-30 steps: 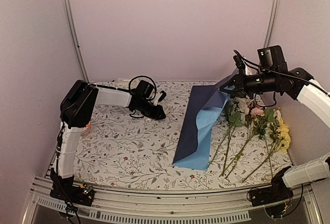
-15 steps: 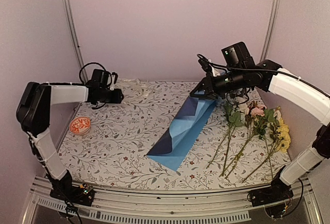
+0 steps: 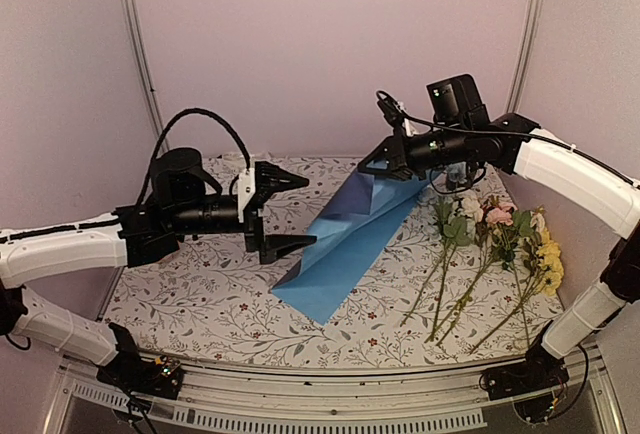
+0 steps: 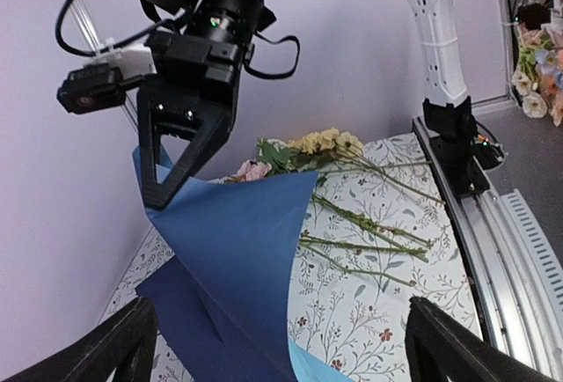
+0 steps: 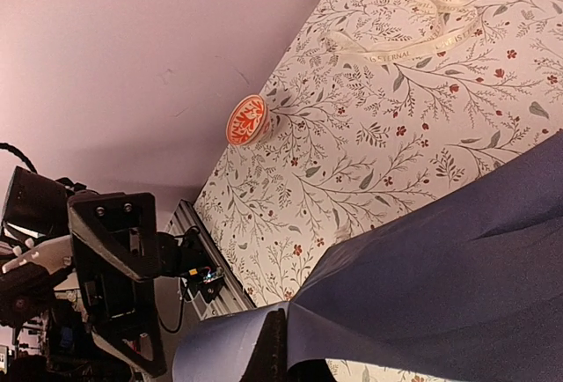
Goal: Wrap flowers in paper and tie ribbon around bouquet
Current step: Pass from the right arm to the left
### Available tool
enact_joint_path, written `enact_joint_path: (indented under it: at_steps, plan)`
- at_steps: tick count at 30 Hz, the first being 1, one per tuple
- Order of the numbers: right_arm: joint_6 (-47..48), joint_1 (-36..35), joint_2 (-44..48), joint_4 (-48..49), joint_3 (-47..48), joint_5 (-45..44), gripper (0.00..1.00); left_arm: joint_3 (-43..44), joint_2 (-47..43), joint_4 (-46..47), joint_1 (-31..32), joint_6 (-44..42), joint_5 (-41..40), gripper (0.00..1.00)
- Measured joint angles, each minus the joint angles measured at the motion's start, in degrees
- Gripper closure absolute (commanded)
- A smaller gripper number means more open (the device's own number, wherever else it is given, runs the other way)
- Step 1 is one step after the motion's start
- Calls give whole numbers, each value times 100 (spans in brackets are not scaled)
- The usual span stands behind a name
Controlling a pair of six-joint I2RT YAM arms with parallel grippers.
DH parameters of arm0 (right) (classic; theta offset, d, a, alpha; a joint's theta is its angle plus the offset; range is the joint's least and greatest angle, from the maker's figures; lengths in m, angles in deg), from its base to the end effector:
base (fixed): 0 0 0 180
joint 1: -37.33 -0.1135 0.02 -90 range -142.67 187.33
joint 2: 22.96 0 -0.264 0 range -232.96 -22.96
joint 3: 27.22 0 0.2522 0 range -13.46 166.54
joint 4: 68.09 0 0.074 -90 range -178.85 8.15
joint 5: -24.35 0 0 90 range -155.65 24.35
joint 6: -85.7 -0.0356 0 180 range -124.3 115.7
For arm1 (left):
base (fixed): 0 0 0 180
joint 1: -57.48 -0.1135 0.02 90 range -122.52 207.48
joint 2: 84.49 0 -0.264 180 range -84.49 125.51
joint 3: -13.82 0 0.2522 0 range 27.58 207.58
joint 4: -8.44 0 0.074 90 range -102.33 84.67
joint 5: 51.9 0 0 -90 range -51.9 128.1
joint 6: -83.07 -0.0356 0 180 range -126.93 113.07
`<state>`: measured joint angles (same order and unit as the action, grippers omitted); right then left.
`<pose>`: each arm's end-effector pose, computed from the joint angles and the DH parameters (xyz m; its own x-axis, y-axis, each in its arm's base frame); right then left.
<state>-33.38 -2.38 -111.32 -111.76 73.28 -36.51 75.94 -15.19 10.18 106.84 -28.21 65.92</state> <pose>0.2571 0.2360 0.3755 -0.7780 -0.0943 -0.6212 -0.5712 0.5179 0.6368 0.1710 -0.2247 0.3189 0.2958 0.1481 -0.9437 0.9297 0.1821 0.3201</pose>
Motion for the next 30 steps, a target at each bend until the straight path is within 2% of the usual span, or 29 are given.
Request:
enact_joint_path:
  at_steps: [5, 7, 8, 9, 12, 14, 16, 20, 23, 26, 30]
  plan:
    - [2, 0, -13, 63, 0, 101, 100, 391, 581, -448, 52, -341, -378, 2]
    - [17, 0, -28, 68, 13, 133, 100, 691, 892, -511, 63, -319, -623, 9]
    - [26, 0, -44, 70, 31, 144, 100, 833, 1036, -544, 74, -262, -800, 16]
    - [42, 0, -55, 74, 46, 146, 100, 949, 1156, -570, 76, -184, -929, 28]
    - [81, 0, -76, 87, 111, 142, 100, 1364, 1574, -767, 87, 133, -1307, 76]
    - [107, 0, -85, 83, 140, 140, 100, 1440, 1687, -802, 87, 409, -1331, 100]
    - [151, 0, -136, 83, 212, 144, 99, 1443, 1698, -809, 90, 782, -1279, 100]
    - [245, 0, -284, 68, 422, 131, 59, 1259, 1620, -387, 24, 1685, -1193, 100]
    - [385, 28, -426, 48, 697, 96, 39, 940, 1504, 31, -149, 2780, -1370, 100]
    - [520, 76, -474, 44, 901, 50, 31, 332, 1255, 466, -758, 4159, -1650, 100]
    - [713, 116, -470, 59, 979, -7, 30, -717, 621, 800, -1786, 5617, -2409, 100]
